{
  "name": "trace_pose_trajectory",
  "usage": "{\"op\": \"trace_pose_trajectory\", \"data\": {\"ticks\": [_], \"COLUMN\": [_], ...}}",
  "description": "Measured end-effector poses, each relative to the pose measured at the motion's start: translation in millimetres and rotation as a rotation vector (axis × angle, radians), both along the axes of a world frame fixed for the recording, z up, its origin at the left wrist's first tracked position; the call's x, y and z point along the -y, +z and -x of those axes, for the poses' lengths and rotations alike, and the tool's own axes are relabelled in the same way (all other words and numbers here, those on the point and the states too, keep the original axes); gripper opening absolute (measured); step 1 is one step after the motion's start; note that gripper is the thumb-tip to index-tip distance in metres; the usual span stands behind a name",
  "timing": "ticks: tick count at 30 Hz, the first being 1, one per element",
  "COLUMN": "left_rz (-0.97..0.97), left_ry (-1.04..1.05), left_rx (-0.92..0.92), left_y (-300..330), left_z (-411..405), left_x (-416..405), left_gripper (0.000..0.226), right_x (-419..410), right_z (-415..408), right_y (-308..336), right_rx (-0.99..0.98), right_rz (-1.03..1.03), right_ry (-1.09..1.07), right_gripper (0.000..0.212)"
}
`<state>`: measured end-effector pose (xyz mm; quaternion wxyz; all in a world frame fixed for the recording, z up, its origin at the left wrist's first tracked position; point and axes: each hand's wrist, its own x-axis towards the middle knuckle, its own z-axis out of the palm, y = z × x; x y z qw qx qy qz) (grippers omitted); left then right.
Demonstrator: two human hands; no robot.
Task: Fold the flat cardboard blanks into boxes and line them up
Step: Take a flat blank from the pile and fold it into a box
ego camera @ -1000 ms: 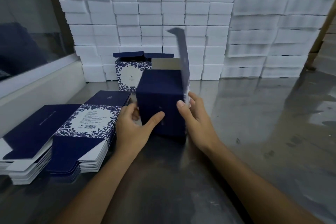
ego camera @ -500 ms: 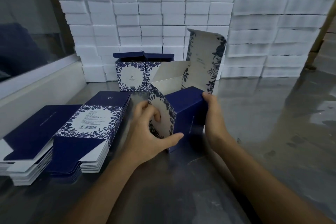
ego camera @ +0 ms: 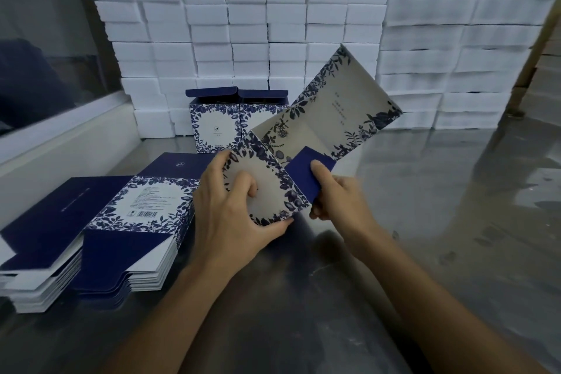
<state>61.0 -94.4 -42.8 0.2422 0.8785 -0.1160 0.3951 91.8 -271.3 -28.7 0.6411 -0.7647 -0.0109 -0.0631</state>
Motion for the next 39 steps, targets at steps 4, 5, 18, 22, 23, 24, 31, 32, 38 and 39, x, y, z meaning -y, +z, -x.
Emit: {"op": "trace_pose_trajectory", "data": {"ticks": [4, 5, 18, 22, 23, 24, 31, 32, 38, 39], "left_rz": [-0.055, -0.068, -0.051, 0.191, 0.277, 0.347, 0.551, 0.58, 0.914, 0.946], "left_ry": [0.017, 0.024, 0.074, -0.085, -0.148, -0.206, -0.241, -0.231, -0.311, -0.31], "left_rx": [0.024, 0.031, 0.059, 0.092, 0.082, 0.067, 0.07, 0.061, -0.01, -0.02], "left_y": [-2.2, -2.5, -1.4, -1.1, -1.0, -1.3, 1.0, 2.3, 8.5, 9.8], "left_z": [-2.0, -2.5, -5.7, -4.0, -2.2, -0.2, -1.4, -2.0, -2.8, -2.9], "left_x": [-1.0, -1.6, -4.0, -2.8, -1.6, 0.1, 3.6, 2.6, 0.2, -0.5], "left_gripper": [0.063, 0.063, 0.074, 0.075, 0.067, 0.057, 0.026, 0.025, 0.039, 0.041], "right_x": [-0.7, -0.3, -13.6, -10.2, -9.3, -8.3, -3.1, -1.5, -3.8, -5.1], "right_z": [-0.6, -0.6, 12.5, 9.6, 7.6, 6.0, 0.2, 0.1, 6.0, 7.0], "right_y": [-1.7, -2.3, -3.9, -8.4, -8.6, -8.2, -8.3, -8.2, -7.6, -6.6], "right_rx": [0.056, 0.066, 0.089, 0.191, 0.223, 0.247, 0.352, 0.371, 0.552, 0.573], "right_rz": [-0.036, -0.046, 0.031, 0.036, 0.033, 0.028, -0.067, -0.062, -0.054, -0.05], "right_ry": [0.009, -0.009, 0.188, -0.047, -0.096, -0.123, -0.216, -0.219, -0.166, -0.162], "right_gripper": [0.056, 0.058, 0.065, 0.047, 0.043, 0.041, 0.03, 0.032, 0.043, 0.039]}}
